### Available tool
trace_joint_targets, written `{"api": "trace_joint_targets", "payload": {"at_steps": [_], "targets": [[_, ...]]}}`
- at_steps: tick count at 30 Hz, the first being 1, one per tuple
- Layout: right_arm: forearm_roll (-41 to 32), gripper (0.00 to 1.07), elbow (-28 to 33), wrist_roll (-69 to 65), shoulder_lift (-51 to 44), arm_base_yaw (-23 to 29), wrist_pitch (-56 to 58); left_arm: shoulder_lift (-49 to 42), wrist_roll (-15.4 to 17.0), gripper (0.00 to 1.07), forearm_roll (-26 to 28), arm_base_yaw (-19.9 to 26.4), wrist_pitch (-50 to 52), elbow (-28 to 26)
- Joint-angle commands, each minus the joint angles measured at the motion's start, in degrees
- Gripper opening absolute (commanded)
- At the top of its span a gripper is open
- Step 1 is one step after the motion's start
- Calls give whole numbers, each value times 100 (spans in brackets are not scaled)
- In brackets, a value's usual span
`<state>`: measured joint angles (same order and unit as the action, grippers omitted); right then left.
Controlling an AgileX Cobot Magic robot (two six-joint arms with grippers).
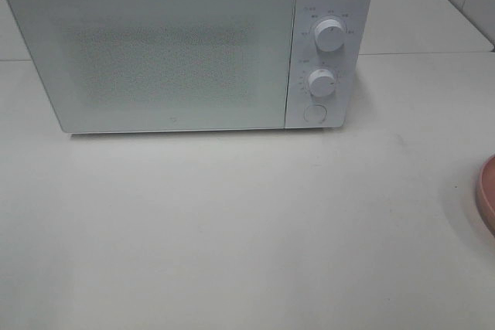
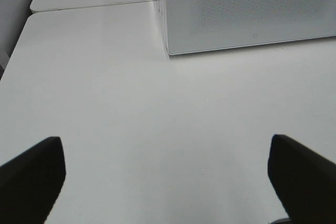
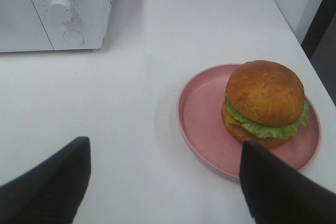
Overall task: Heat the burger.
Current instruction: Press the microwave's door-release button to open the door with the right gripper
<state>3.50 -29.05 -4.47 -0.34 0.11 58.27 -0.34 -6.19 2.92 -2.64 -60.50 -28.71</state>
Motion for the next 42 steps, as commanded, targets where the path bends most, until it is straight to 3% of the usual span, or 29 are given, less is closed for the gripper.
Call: {"api": "trace_joint_targets", "payload": {"at_steps": [1, 19, 42], "targets": [[6, 75, 11, -11, -138, 17, -57, -132, 0, 98, 11, -23, 86, 23], [6, 75, -103, 6, -57, 17, -97, -132, 0, 98, 11, -23, 86, 23], [115, 75, -298, 6, 2097, 17, -1753, -132, 0, 98, 11, -23, 86, 23]]}}
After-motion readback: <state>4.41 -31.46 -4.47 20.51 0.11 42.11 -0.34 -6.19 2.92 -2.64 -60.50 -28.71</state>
